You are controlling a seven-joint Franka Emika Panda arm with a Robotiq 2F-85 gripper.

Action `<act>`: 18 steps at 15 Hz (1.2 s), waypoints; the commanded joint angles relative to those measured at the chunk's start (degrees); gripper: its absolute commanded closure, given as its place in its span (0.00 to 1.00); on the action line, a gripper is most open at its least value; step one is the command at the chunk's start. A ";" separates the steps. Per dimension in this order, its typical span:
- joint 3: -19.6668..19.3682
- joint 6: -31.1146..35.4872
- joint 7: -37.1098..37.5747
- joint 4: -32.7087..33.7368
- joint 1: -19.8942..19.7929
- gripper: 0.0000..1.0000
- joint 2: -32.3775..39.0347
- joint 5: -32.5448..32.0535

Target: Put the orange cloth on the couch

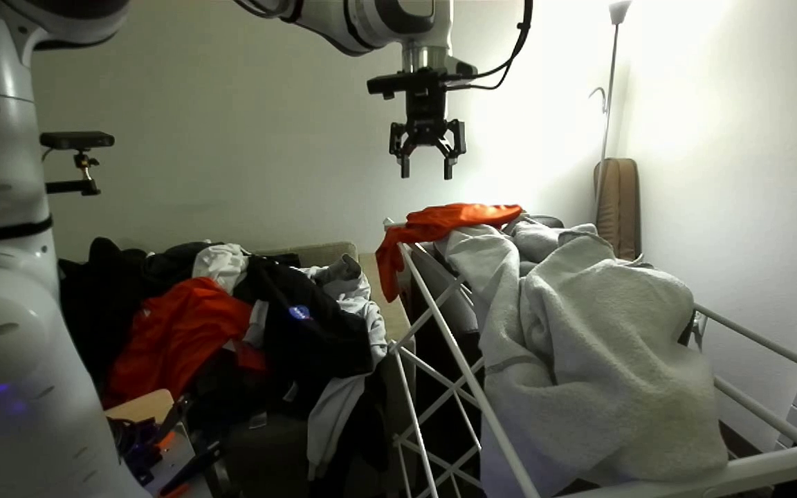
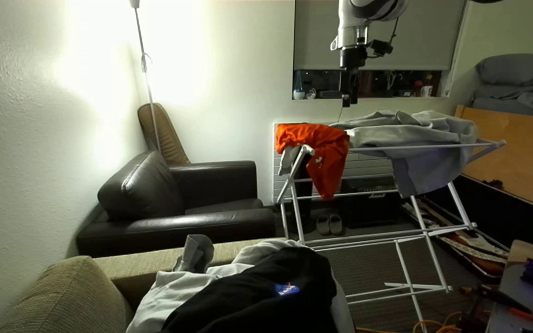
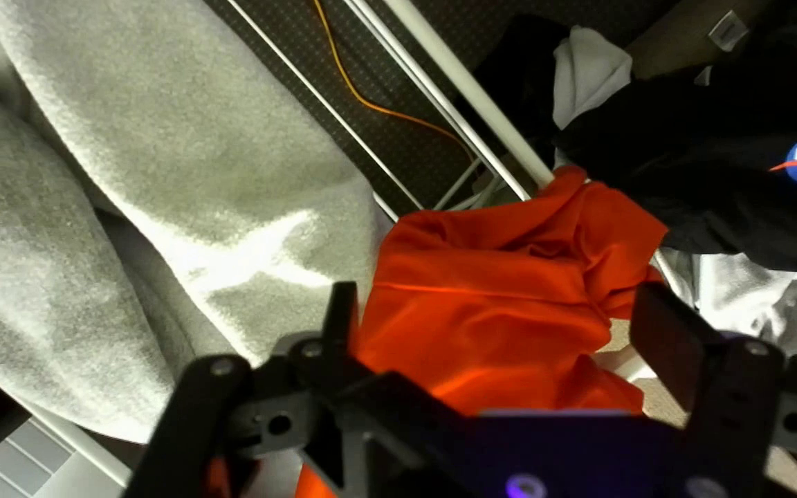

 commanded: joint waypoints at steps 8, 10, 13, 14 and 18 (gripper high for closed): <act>1.10 7.43 -2.85 1.31 -0.54 0.00 4.51 -2.18; 1.13 8.73 -3.29 1.45 -0.58 0.00 5.04 -2.76; 1.09 10.36 -4.16 1.60 -0.71 0.00 5.72 -3.66; 1.07 10.77 -4.48 1.67 -0.79 0.00 6.04 -3.93; 1.27 11.59 -5.15 1.19 -0.96 0.00 6.89 -3.63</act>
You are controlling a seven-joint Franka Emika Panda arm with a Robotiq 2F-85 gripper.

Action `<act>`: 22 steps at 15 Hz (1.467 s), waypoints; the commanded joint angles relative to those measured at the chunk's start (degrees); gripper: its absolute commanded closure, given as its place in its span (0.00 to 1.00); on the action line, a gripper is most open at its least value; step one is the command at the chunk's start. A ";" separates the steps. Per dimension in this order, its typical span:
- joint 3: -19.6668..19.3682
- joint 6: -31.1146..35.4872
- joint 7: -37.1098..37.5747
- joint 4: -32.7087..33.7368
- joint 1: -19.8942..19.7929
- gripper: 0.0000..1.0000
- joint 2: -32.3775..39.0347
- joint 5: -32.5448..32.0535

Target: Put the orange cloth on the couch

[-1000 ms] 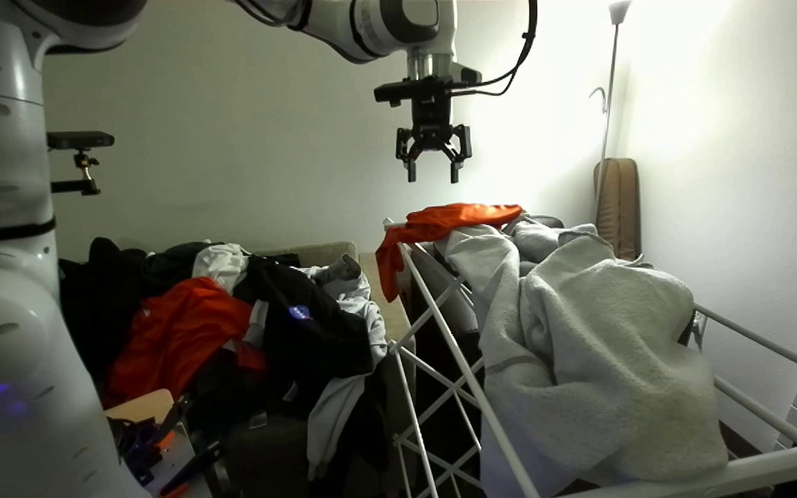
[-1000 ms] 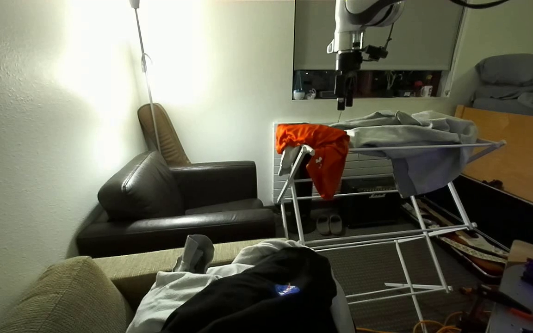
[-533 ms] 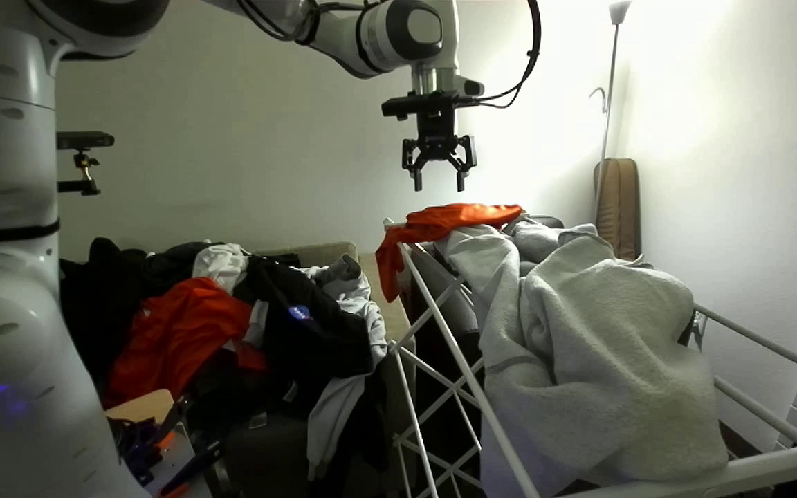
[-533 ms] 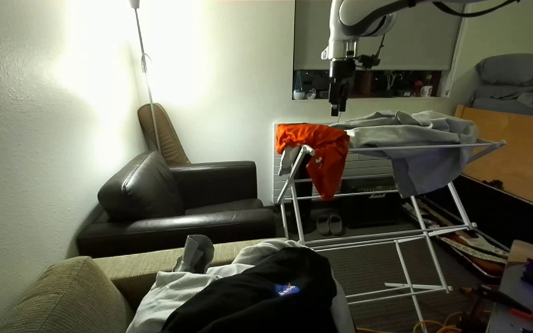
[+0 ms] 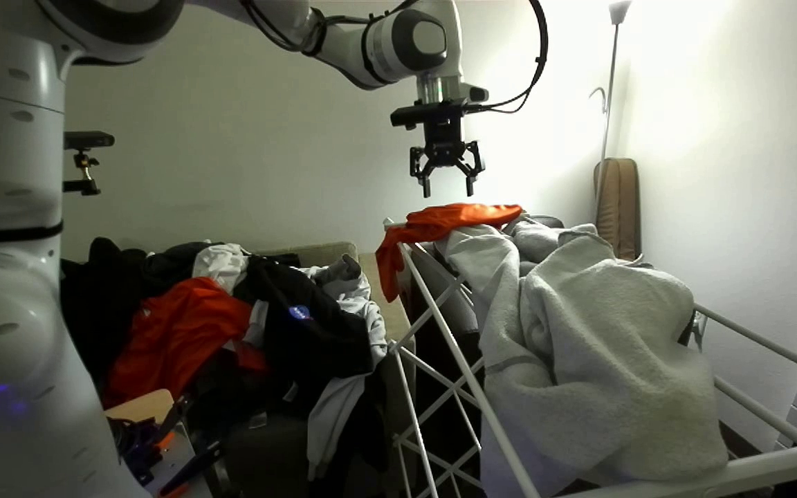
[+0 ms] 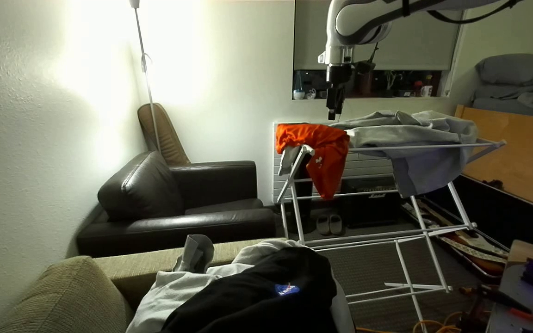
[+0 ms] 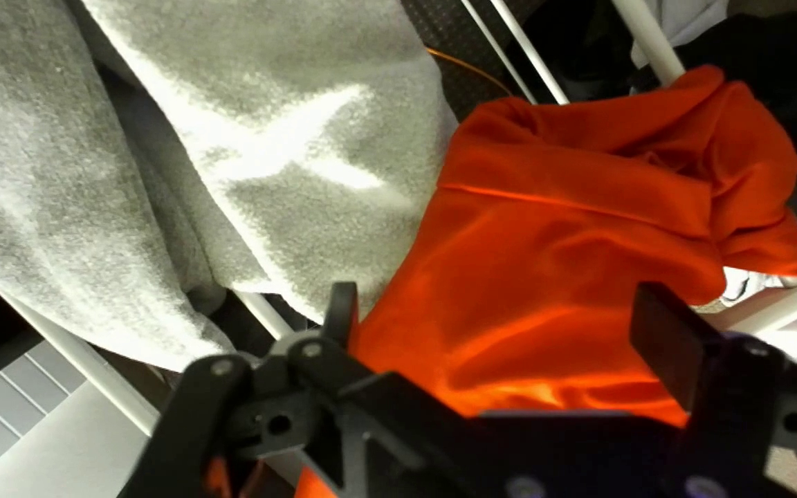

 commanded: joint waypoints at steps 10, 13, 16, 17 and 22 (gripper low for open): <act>2.50 3.11 -7.03 -1.89 -0.71 0.00 0.10 0.46; 2.91 3.15 -7.60 -2.28 -0.72 0.00 0.43 0.44; 2.47 1.41 -6.83 -1.00 -1.41 0.00 2.11 1.15; 2.35 1.06 -6.71 -0.79 -1.72 0.00 2.40 1.48; 2.13 0.95 -6.23 -0.59 -3.17 0.00 3.36 2.03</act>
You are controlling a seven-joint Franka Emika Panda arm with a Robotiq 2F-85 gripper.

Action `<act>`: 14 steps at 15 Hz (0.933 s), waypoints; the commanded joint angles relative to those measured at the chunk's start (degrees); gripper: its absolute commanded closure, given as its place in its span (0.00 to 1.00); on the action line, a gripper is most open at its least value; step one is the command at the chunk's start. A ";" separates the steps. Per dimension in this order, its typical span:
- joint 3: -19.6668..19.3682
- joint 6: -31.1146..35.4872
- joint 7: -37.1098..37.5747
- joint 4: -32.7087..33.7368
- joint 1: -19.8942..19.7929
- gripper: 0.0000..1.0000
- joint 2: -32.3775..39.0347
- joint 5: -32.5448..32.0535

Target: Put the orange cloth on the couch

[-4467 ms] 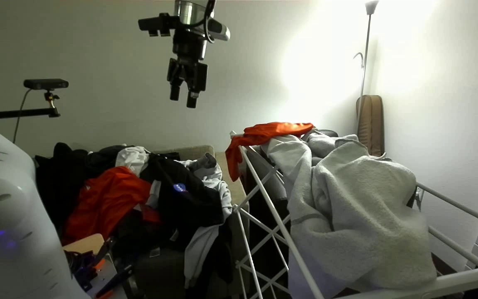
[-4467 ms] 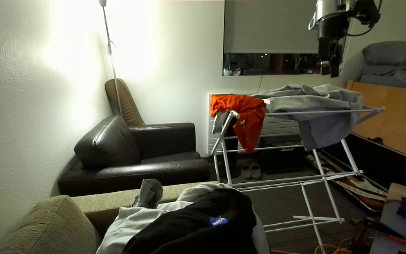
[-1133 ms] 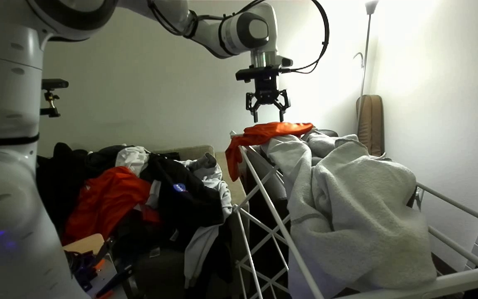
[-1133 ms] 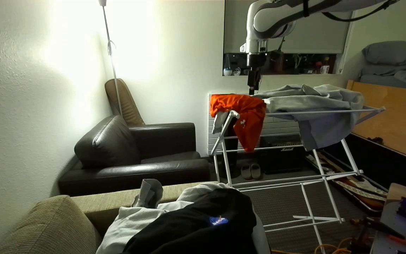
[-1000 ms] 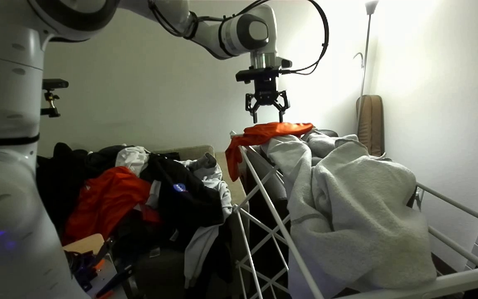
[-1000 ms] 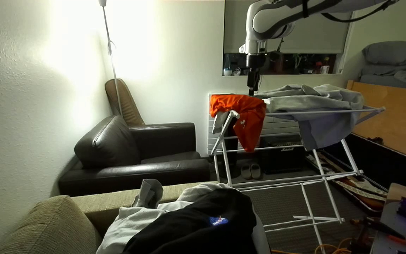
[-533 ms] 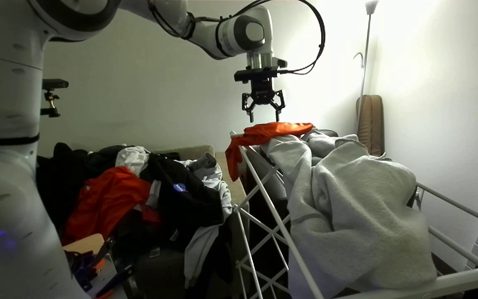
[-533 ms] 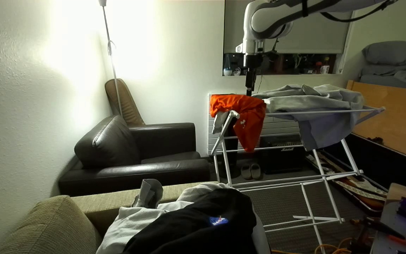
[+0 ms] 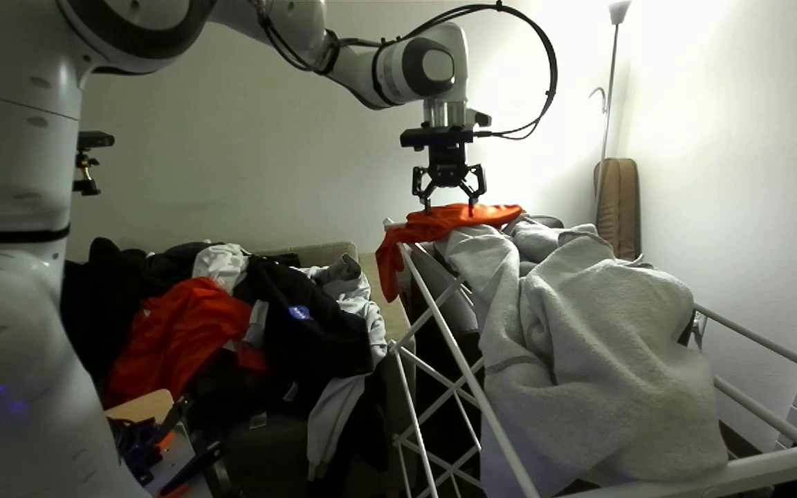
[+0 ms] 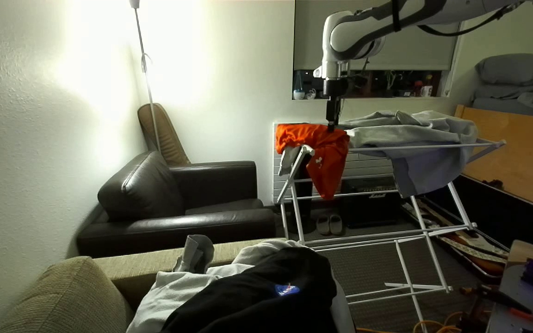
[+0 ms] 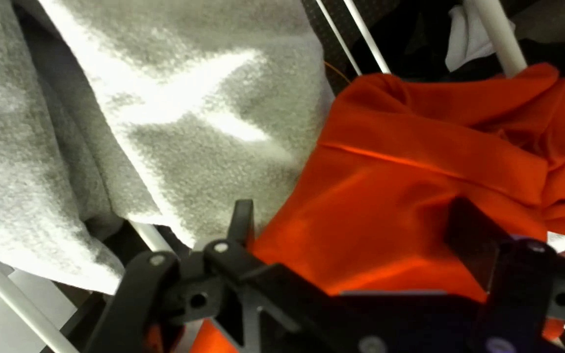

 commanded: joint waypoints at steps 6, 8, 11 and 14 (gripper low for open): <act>0.30 -0.83 -0.87 -1.44 -1.87 0.39 -0.32 3.45; 0.33 -0.92 -1.17 -1.70 -2.08 0.54 -0.65 4.40; 0.25 -1.07 -1.12 -1.69 -2.25 0.74 -0.75 5.20; -0.11 -1.74 -0.34 -1.98 -2.32 0.93 -0.69 5.05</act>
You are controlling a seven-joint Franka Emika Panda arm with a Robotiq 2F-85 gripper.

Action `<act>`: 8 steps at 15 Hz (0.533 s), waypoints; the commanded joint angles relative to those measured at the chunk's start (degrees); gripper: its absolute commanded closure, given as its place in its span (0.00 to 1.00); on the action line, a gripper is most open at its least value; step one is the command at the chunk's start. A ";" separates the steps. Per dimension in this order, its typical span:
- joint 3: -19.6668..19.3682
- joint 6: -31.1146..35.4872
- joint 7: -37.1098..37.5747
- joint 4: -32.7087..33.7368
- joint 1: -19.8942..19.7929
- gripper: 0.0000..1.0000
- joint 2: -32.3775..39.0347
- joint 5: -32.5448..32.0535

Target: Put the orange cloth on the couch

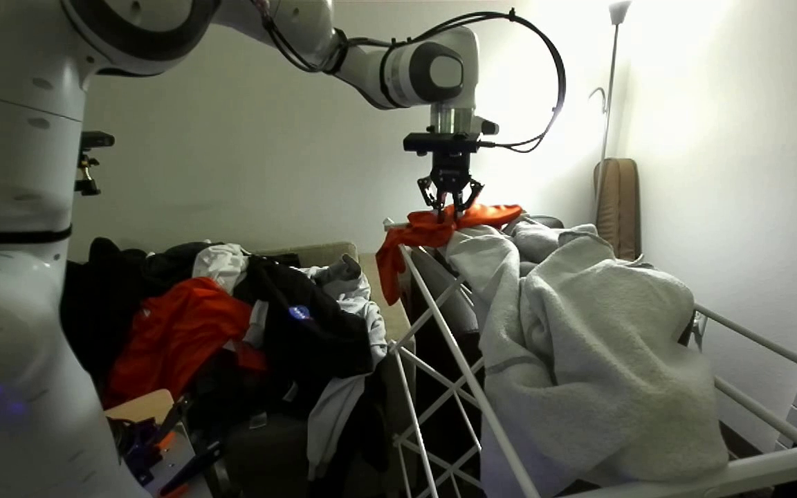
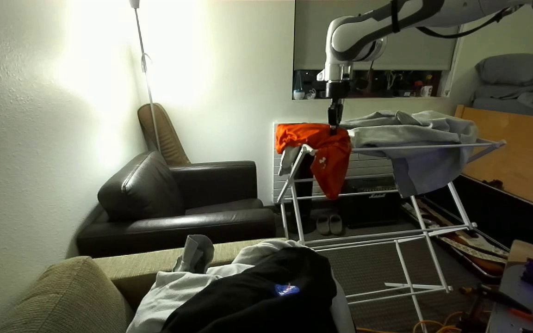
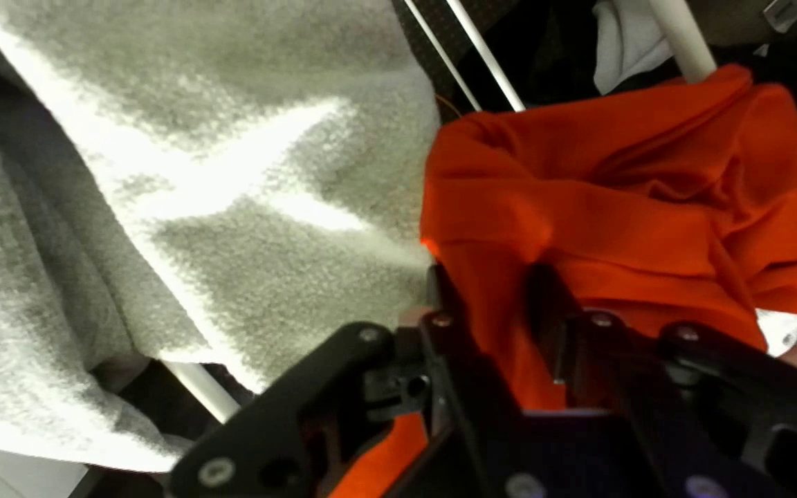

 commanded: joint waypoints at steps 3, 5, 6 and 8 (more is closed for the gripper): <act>-0.63 -2.49 0.75 -3.15 -0.34 1.00 -2.46 -0.74; -1.05 -3.72 1.33 -4.10 -0.14 1.00 -3.68 -1.64; -1.29 -4.18 1.68 -4.81 0.02 0.99 -4.55 -2.45; -1.57 -4.80 2.45 -6.35 0.34 0.99 -6.56 -4.05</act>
